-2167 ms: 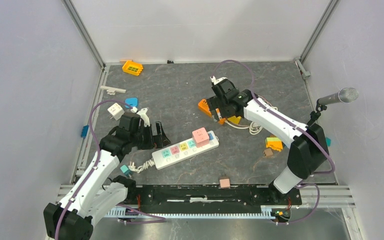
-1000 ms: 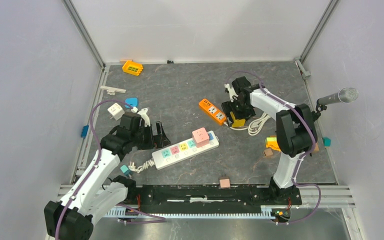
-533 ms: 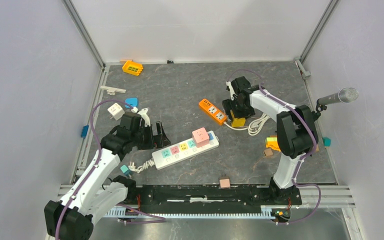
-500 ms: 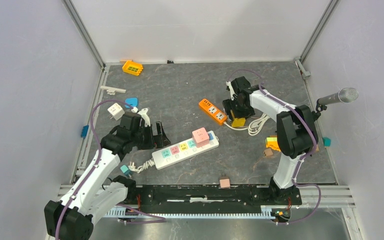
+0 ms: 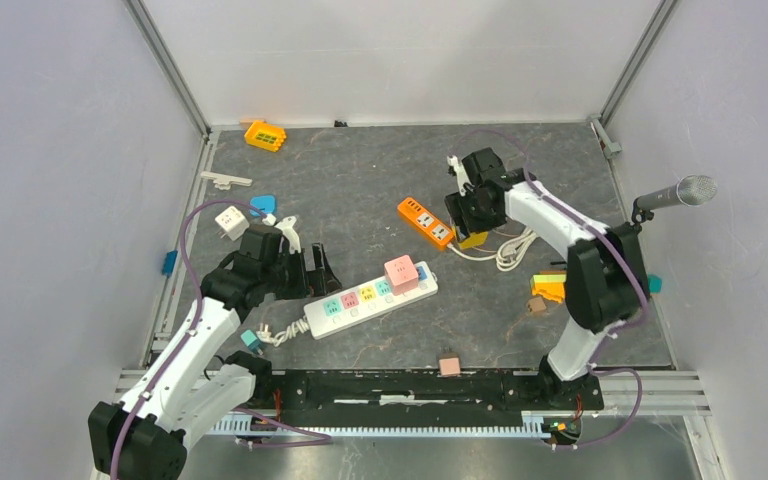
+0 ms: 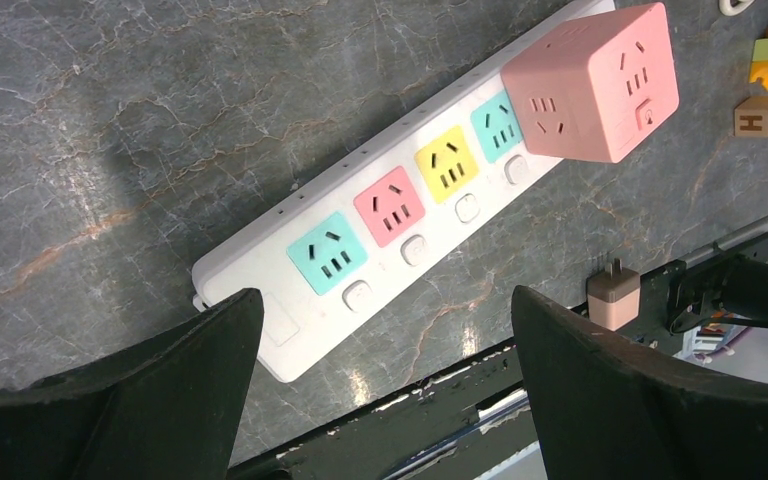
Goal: Insert the plug
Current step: Pick up the plug from the center of the board.
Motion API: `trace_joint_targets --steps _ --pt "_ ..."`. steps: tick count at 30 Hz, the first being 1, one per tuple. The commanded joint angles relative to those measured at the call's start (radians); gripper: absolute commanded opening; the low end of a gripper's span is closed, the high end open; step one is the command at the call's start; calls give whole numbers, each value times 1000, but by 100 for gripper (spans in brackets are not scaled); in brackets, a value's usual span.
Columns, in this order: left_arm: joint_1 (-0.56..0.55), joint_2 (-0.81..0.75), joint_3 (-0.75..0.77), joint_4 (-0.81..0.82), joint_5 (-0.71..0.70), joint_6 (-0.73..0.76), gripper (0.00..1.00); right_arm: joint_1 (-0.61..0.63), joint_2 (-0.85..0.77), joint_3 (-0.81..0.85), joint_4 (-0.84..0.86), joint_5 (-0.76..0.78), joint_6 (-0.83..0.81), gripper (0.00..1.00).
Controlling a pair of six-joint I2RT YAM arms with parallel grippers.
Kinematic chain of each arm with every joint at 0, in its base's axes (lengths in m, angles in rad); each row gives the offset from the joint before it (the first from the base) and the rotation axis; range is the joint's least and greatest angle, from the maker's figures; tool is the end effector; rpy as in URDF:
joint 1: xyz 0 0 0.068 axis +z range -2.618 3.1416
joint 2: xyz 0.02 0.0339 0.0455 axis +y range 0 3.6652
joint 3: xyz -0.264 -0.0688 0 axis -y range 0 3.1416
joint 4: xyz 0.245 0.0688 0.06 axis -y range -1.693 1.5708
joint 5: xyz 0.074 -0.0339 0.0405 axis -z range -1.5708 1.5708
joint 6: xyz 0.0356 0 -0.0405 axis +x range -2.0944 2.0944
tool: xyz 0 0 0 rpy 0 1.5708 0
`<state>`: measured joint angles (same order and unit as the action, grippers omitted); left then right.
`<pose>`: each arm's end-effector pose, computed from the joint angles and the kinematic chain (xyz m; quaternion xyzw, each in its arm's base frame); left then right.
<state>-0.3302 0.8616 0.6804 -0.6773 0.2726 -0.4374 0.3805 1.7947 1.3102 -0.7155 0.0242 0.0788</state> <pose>0.1583 -0.0644 0.2468 -0.0024 0.9298 -0.2474 0.2726 0.3374 0.1340 0.2078 -0.1455 0.9720 0.0304 0.1822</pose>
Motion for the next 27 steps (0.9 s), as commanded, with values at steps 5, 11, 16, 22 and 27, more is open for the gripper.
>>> trace_joint_targets --steps 5,11,16,22,27 --pt "2 -12 1 38 34 -25 100 54 -411 -118 152 -429 -118 0" --pt "3 -10 -8 62 61 -35 100 57 -619 -334 391 -898 47 0" --pt "1 0 -8 63 73 -35 100 65 -764 -461 519 -1016 191 0" --pt "1 0 -16 83 88 -41 100 66 -810 -484 492 -1023 207 0" --pt "2 7 -18 90 101 -46 100 65 -812 -498 521 -1005 249 0"
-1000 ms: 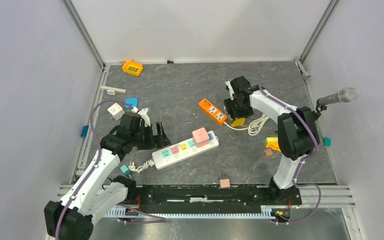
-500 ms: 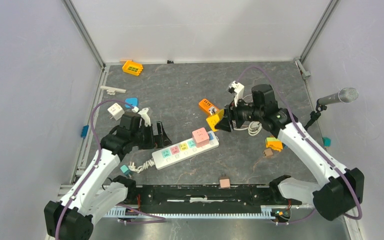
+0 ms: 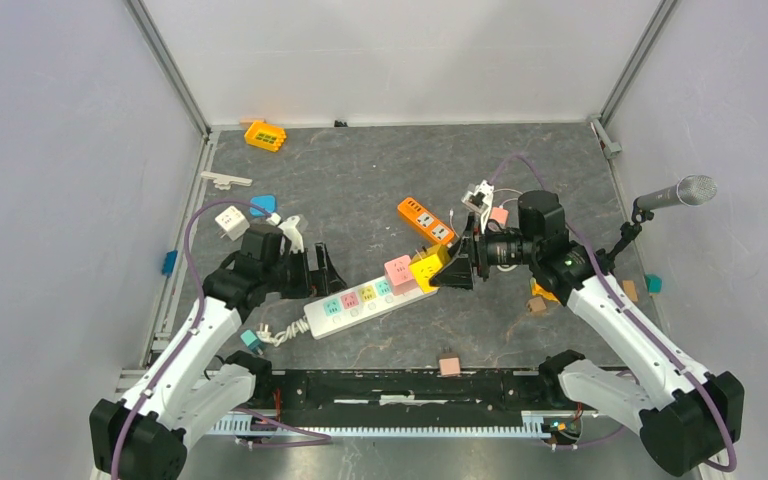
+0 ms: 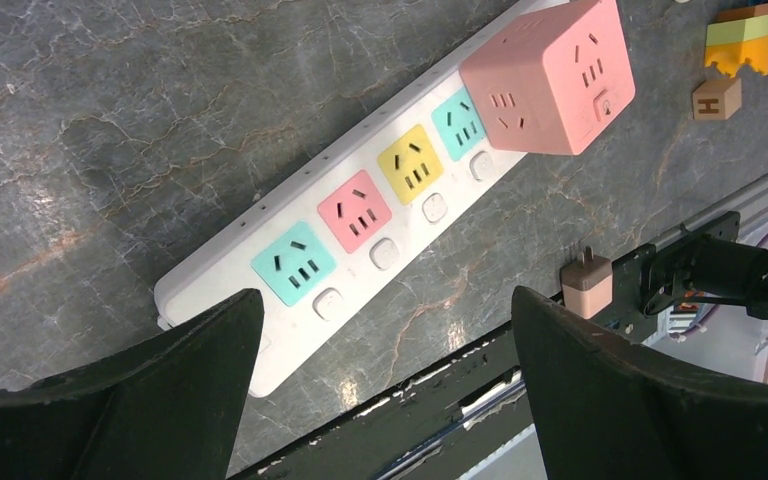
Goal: Insert the plug
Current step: Pick up the plug from the center of the board.
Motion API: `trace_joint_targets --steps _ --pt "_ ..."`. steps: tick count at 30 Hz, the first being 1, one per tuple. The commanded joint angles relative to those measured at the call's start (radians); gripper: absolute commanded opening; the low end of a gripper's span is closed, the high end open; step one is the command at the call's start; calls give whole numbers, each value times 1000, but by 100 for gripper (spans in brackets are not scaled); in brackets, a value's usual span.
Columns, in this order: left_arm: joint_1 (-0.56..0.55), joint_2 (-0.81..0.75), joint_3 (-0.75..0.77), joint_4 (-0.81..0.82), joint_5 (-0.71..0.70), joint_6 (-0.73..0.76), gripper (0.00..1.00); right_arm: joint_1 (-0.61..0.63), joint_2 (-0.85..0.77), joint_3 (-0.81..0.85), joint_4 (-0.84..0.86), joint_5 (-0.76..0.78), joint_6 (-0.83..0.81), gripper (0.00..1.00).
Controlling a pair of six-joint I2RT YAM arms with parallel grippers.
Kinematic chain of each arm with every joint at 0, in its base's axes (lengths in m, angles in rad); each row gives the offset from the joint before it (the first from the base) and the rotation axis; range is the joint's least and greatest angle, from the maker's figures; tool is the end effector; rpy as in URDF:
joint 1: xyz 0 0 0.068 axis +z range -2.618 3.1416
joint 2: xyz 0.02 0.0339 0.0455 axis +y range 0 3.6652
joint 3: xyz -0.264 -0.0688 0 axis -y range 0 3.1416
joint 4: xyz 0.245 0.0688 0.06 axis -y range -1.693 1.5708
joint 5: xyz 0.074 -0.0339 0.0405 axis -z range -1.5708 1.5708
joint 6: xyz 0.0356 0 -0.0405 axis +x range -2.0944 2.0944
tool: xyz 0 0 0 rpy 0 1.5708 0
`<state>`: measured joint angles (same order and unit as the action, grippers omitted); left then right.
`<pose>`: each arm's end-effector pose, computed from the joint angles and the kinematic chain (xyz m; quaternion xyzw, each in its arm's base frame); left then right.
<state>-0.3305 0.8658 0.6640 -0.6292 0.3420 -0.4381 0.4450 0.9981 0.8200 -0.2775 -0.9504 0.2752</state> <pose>0.1602 -0.0676 0.2448 0.0120 0.9207 -0.2806 0.2708 0.1804 0.1181 0.3094 -0.3052 0.7313 0.5291 0.3035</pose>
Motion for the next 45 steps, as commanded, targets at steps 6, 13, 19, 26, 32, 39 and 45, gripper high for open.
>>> trace_joint_targets --steps 6,13,19,26,32,39,45 --pt "3 -8 3 44 47 -35 100 12 -18 43 14 89 15 0" --pt "4 -66 53 31 80 -72 100 138 11 180 -128 316 -98 0" --pt "3 -113 166 -7 84 -140 100 308 60 299 -190 518 -144 0" --pt "3 -164 267 1 71 -184 100 463 83 382 -216 768 -204 0" --pt "3 -200 338 38 81 -211 100 555 123 468 -223 956 -287 0" --pt "3 -240 384 113 94 -237 100 653 214 632 -273 1146 -412 0" --pt "3 -251 388 147 140 -227 100 712 243 687 -267 1265 -475 0"
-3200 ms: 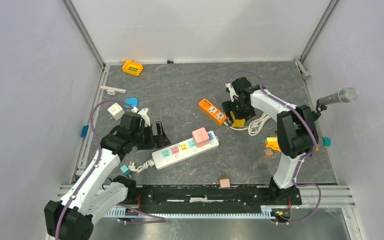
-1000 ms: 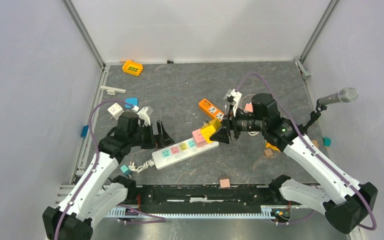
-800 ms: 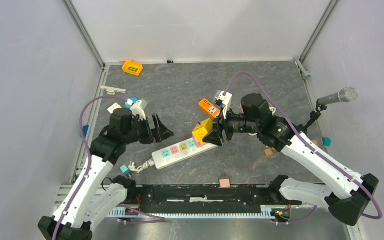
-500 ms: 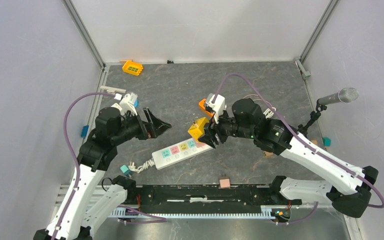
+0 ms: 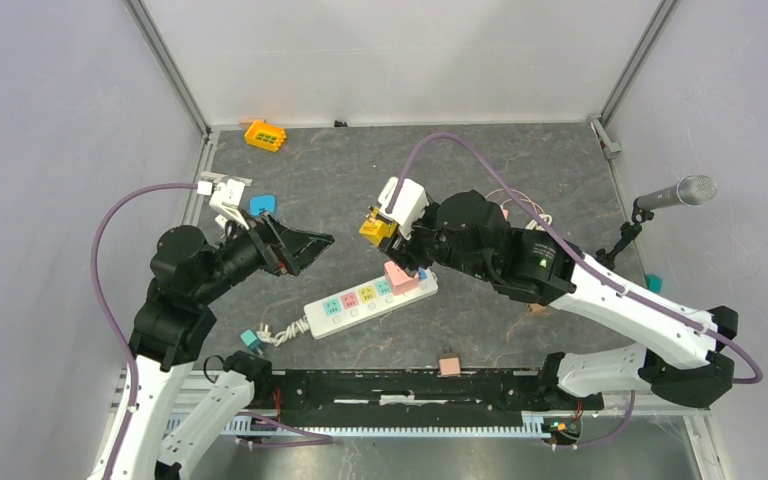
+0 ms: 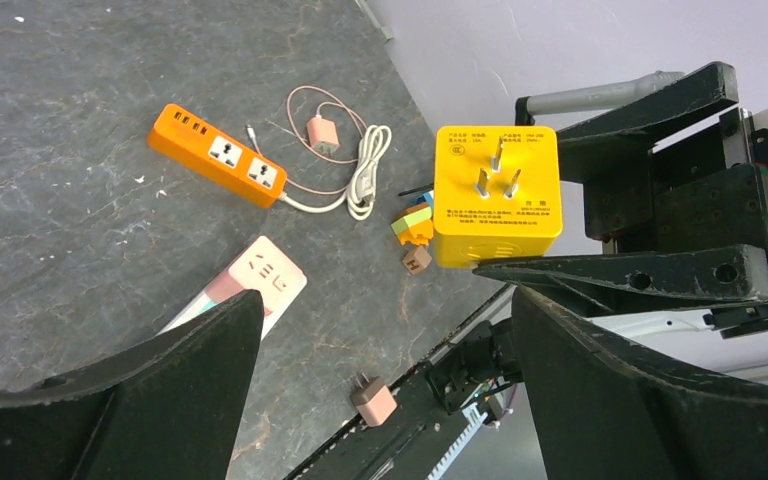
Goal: Insert the plug
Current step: Pick up the plug from the center of the board.
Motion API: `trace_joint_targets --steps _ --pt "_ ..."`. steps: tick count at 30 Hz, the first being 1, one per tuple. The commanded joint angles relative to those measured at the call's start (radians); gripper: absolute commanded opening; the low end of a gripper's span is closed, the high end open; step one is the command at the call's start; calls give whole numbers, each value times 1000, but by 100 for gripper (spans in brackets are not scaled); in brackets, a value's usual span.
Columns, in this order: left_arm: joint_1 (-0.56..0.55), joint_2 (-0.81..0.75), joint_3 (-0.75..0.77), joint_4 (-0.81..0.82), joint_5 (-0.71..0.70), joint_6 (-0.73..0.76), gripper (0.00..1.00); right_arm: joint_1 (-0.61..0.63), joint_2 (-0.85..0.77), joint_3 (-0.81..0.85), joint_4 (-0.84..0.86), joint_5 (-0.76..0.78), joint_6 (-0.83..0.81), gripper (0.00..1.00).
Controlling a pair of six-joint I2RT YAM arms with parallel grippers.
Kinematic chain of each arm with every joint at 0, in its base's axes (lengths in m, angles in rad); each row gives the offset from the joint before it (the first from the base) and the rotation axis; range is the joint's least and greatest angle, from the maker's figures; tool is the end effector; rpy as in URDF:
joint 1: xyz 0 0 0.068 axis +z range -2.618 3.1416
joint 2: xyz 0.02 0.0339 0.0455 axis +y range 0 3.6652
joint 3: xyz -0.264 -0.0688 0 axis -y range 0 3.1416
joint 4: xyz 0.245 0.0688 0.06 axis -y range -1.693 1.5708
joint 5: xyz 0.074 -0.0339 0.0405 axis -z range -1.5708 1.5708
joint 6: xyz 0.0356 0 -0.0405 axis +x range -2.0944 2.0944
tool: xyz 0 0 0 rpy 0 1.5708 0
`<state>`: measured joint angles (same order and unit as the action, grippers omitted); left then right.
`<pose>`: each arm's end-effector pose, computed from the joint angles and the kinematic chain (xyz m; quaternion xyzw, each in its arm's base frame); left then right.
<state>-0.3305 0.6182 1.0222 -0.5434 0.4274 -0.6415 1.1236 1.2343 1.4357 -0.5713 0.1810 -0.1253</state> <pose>0.1011 -0.0503 0.4032 0.0233 0.7501 -0.4410 0.4922 0.1193 0.2339 0.4311 -0.4390 0.6965 0.2039 0.5297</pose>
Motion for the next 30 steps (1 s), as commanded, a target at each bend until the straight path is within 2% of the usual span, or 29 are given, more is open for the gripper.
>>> trace_joint_targets --steps 1,9,17,30 --pt "2 -5 30 63 58 -22 100 42 12 81 24 152 -84 0" --pt "4 19 21 91 106 -33 100 58 83 166 -24 172 -44 0" --pt "4 115 30 78 231 -86 100 58 121 166 -59 37 46 0" --pt "1 164 -6 96 274 -164 100 58 151 150 -9 -54 105 0"
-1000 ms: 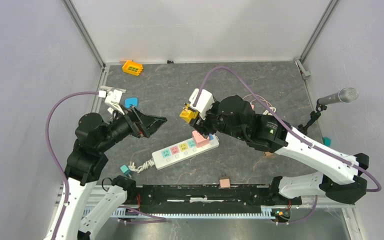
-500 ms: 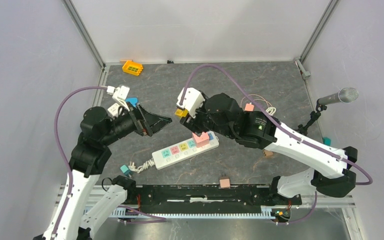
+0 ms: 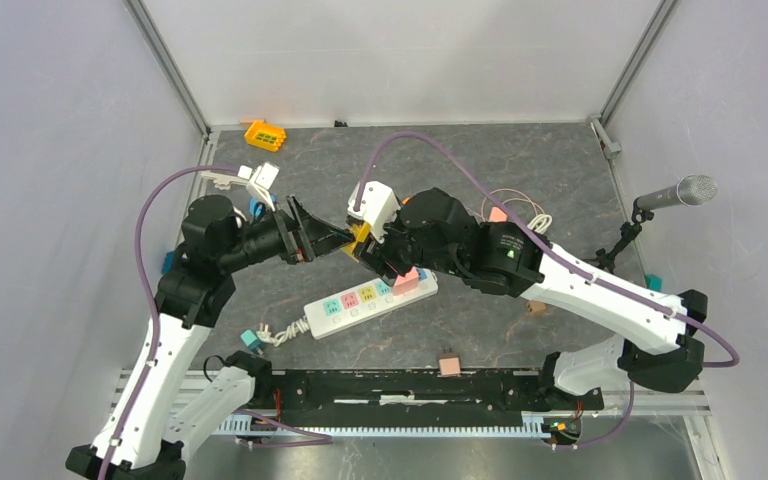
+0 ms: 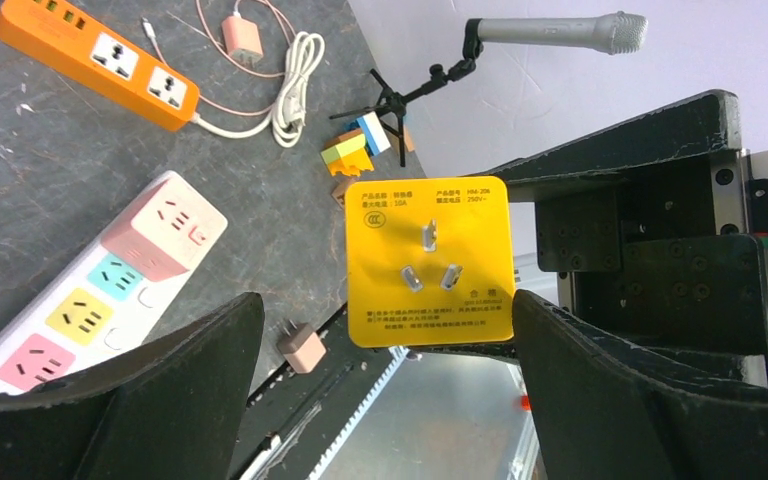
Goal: Insert the plug
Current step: Pick up the plug from the center of the board.
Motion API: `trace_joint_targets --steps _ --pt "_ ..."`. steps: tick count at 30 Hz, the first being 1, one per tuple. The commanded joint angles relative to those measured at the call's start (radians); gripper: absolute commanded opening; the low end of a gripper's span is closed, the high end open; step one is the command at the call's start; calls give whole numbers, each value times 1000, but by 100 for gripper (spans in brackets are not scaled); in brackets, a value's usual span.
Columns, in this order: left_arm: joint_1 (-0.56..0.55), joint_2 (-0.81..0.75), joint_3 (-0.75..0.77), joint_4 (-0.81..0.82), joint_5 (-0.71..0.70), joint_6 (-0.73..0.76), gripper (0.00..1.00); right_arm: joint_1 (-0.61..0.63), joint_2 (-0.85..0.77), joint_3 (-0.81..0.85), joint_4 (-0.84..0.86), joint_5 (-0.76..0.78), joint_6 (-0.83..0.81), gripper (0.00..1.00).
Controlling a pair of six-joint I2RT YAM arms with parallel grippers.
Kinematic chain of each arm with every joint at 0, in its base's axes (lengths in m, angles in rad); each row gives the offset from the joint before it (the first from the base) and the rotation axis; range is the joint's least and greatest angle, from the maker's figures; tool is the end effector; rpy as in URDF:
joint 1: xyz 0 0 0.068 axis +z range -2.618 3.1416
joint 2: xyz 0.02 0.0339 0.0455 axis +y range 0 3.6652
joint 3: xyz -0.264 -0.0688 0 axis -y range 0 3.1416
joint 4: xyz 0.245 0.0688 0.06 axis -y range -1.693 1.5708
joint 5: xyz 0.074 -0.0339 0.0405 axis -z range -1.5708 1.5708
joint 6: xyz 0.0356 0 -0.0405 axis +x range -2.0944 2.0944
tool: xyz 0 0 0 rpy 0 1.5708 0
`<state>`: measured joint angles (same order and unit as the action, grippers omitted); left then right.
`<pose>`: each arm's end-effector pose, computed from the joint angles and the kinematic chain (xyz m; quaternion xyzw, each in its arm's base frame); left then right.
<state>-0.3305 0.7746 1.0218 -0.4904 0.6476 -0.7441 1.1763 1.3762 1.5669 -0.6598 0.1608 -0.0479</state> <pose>0.1383 -0.0701 0.3916 0.0385 0.7711 -0.5142 0.3735 0.1188 0.2706 0.4285 -0.4536 0.7193 0.2212 0.4775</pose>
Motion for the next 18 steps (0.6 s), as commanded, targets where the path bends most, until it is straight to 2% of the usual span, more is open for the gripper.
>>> trace_joint_targets --steps 1,8,14,18 --pt "0 10 -10 48 58 -70 100 5 13 23 78 -40 28 0" --pt "-12 38 -29 50 106 -99 99 5 49 44 69 -56 43 0" --pt "-31 67 -58 51 140 -125 93 5 72 60 68 -51 59 0" --pt "-42 106 -57 12 172 -116 84 5 87 72 67 -53 80 0"
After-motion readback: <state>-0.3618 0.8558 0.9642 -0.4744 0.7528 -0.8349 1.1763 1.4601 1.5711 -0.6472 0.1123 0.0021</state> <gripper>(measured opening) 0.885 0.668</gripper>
